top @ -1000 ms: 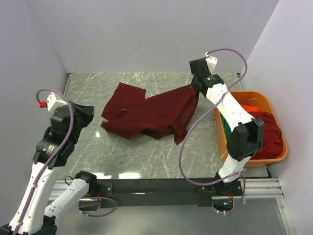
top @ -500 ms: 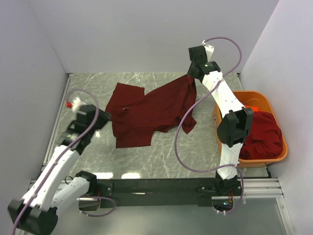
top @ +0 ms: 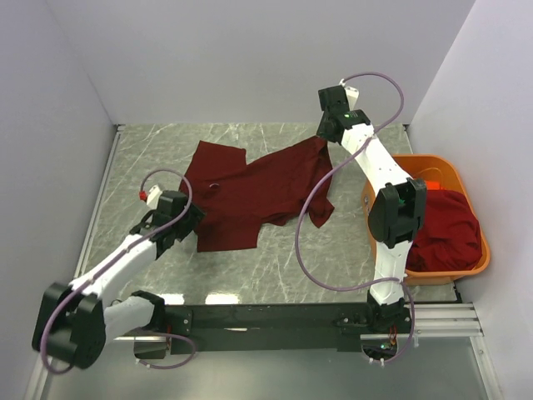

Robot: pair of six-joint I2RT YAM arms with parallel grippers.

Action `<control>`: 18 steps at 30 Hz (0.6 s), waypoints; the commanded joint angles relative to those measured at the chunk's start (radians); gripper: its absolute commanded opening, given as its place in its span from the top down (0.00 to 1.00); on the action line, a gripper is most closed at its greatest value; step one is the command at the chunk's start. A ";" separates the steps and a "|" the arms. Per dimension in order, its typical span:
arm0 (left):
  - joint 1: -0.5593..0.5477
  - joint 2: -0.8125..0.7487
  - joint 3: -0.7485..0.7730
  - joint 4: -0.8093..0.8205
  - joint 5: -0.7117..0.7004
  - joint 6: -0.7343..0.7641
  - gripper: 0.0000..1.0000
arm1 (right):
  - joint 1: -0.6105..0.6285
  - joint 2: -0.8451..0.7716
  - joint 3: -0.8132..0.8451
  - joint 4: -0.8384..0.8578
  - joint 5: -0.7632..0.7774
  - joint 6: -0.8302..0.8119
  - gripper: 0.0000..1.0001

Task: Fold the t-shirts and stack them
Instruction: Flatten the tshirt out

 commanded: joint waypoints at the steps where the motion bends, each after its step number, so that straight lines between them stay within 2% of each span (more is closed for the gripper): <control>1: 0.009 0.080 0.077 0.109 0.001 -0.004 0.33 | -0.003 0.008 0.001 0.038 0.001 -0.014 0.99; 10: 0.031 0.273 0.160 0.126 0.010 -0.017 0.48 | -0.003 0.007 0.009 0.041 -0.017 -0.018 1.00; 18: 0.032 0.267 0.124 0.092 0.004 -0.040 0.47 | -0.005 0.015 0.002 0.050 -0.014 -0.023 1.00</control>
